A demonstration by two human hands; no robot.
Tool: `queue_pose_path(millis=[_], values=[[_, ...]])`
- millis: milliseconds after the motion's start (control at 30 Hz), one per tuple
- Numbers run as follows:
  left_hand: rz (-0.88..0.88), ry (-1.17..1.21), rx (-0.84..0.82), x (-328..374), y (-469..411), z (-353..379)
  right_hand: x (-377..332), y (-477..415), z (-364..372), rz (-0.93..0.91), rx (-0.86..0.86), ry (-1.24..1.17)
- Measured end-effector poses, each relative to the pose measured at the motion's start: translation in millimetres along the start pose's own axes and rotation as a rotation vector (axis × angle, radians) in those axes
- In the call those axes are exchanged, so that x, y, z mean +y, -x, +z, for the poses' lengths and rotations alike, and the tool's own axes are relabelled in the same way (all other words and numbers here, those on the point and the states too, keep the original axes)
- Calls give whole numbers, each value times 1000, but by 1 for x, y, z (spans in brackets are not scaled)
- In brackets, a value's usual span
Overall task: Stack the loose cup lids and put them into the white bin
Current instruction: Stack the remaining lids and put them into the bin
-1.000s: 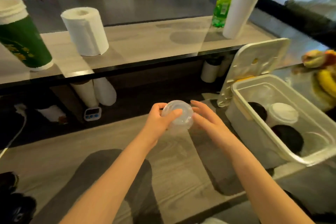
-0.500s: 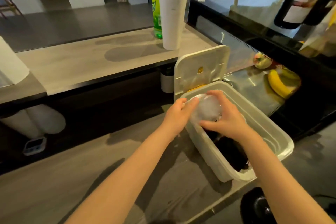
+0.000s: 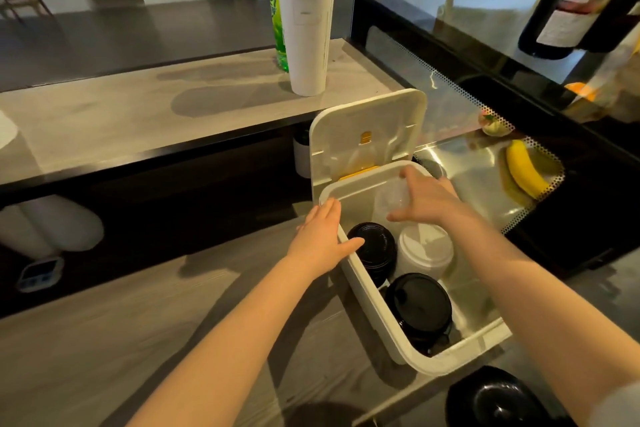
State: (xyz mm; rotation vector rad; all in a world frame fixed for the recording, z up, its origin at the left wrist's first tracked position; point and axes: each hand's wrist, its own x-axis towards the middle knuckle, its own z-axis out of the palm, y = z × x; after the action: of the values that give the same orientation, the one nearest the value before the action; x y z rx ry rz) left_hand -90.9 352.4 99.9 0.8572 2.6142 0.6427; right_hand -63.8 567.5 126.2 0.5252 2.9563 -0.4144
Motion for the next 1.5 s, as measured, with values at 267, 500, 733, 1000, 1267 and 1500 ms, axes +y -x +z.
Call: queue_pose_path(millis=[267, 500, 733, 1000, 1267, 1500], values=[[20, -70, -30, 0, 0, -6, -4, 2, 4, -12, 51, 175], [6, -229, 93, -26, 26, -41, -50, 35, 4, -183, 205, 104], [-164, -297, 120, -94, 109, -82, -157, 83, 38, -442, 234, -2], [-424, -174, 82, -218, 238, -84, -297, 128, 117, -573, -106, -54], [-689, -105, 184, -340, 360, -95, -453, 172, 189, -787, -369, 55], [-930, -155, 258, -436, 458, -113, -560, 213, 248, -925, -547, 105]])
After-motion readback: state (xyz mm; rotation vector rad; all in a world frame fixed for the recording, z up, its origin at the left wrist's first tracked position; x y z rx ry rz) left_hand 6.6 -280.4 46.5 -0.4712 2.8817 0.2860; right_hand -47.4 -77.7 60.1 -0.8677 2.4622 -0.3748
